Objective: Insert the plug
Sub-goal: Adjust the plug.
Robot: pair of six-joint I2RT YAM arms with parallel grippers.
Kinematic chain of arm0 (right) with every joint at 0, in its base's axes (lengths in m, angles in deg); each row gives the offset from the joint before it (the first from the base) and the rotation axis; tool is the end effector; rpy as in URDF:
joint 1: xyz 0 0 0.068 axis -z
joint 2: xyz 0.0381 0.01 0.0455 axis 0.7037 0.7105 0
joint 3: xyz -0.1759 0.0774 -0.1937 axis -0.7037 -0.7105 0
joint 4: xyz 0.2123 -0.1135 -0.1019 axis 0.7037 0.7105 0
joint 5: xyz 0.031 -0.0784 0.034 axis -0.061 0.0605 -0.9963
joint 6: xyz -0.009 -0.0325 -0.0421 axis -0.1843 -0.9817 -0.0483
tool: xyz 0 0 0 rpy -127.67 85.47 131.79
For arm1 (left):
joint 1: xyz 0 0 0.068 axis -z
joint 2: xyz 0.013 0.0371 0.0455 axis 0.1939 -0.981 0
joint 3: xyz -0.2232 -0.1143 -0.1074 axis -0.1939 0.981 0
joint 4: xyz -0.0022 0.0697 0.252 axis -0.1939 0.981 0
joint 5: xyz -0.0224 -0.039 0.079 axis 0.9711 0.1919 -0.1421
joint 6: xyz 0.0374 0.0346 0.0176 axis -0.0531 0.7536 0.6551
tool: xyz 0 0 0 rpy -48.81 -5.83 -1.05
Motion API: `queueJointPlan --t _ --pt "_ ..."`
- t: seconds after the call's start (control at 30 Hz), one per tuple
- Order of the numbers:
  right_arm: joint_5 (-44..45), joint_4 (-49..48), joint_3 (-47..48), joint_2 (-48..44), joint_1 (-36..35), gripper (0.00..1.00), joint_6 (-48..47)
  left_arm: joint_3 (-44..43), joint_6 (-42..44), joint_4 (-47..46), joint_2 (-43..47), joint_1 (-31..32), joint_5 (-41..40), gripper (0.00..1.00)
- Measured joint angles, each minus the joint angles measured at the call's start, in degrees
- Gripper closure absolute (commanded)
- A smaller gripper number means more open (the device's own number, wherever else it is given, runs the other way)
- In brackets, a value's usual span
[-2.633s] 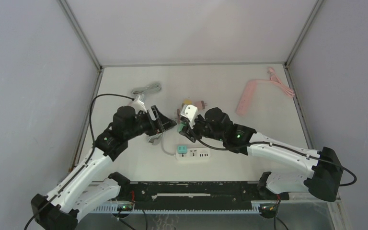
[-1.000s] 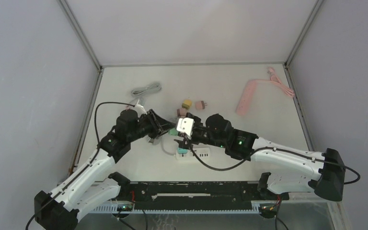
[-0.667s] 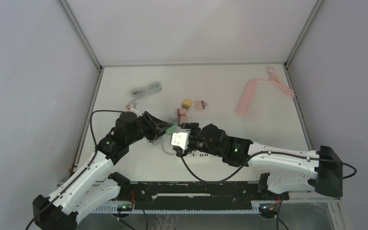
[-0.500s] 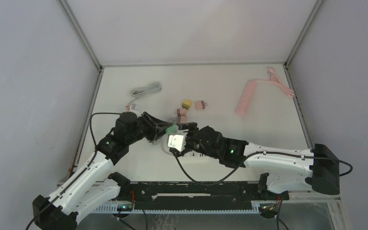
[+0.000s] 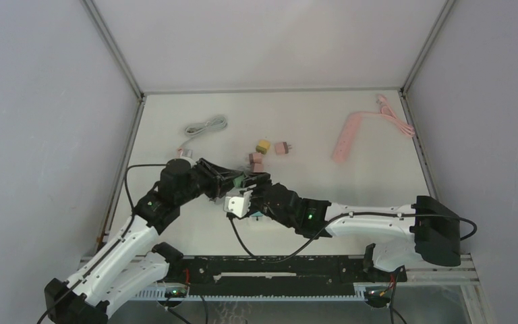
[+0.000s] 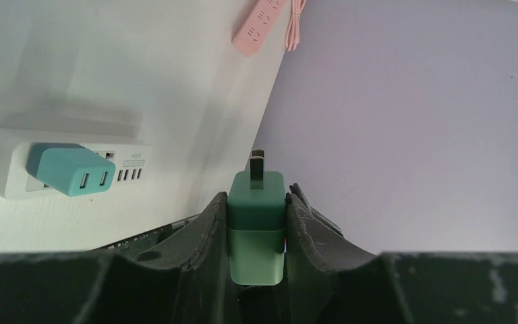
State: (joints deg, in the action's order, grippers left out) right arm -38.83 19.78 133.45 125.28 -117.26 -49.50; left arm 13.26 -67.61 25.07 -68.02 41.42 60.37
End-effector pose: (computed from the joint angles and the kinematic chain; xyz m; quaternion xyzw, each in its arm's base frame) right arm 0.1035 0.2945 0.2730 -0.6487 0.4641 0.0048 0.6032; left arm 0.1518 -0.0970 0.2787 -0.3432 0.7650 -0.5029 0.2099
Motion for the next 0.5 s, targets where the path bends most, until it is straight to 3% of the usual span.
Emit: queueJointPlan --t 0.27,0.5 --pt "5.2 -4.4 0.0 3.1 -1.1 0.49 -4.5 0.5 -1.0 -0.3 -0.6 0.0 0.4 1.00" --pt "8.3 -5.2 0.0 4.4 -2.0 0.71 -7.2 1.9 -1.9 -1.7 -0.9 0.0 0.5 0.98"
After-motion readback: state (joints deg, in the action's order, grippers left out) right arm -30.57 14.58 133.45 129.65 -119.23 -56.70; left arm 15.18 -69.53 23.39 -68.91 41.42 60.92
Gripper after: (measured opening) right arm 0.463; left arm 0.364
